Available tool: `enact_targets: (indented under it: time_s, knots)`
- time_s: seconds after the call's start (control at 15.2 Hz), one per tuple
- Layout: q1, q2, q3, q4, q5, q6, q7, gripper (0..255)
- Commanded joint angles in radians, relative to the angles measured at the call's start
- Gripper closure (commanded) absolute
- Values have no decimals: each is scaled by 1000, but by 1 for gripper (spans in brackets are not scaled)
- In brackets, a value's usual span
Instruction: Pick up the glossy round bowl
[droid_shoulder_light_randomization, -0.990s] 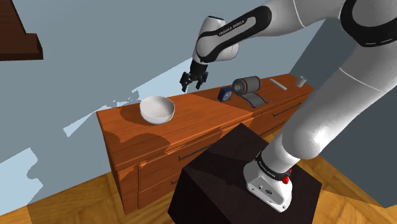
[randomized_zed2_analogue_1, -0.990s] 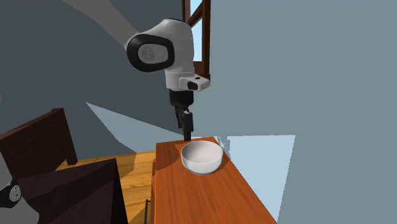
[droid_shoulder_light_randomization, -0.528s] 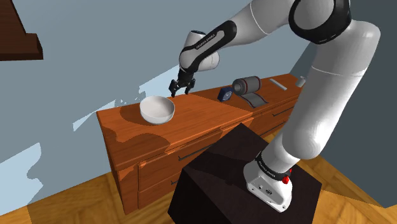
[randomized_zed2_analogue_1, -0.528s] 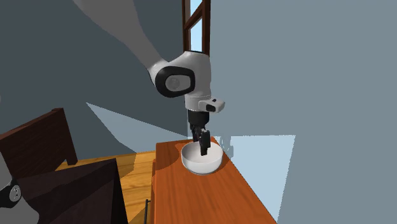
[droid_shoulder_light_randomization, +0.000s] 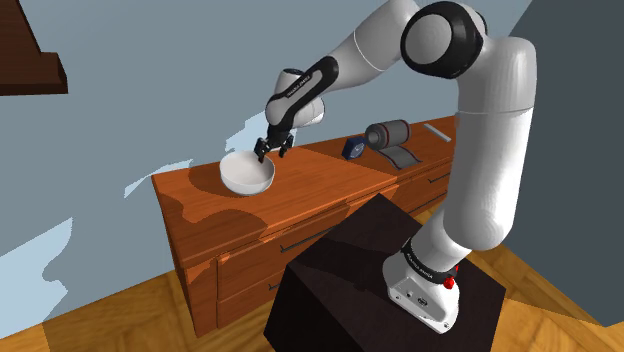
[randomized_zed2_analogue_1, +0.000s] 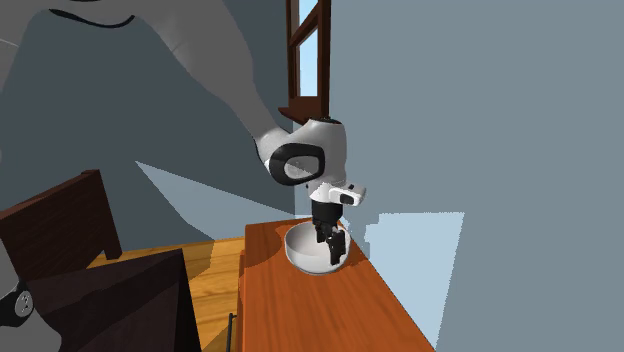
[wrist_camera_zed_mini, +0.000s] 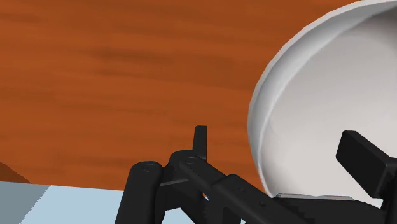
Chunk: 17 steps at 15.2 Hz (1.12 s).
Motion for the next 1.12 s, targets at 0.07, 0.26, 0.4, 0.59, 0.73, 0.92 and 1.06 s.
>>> enact_targets:
  time_s: [0.07,0.26,0.4,0.59,0.73,0.92,1.06]
  knots:
    - [-2,38,3,10,3,29,-3,0]
    - [-4,69,6,17,6,53,-7,0]
    - [-3,68,6,15,6,53,-6,255]
    - [-3,68,6,16,6,53,-6,255]
    - [-3,68,6,16,6,53,-6,255]
    - [-3,68,6,16,6,53,-6,255]
    - [-3,57,5,14,5,44,-5,255]
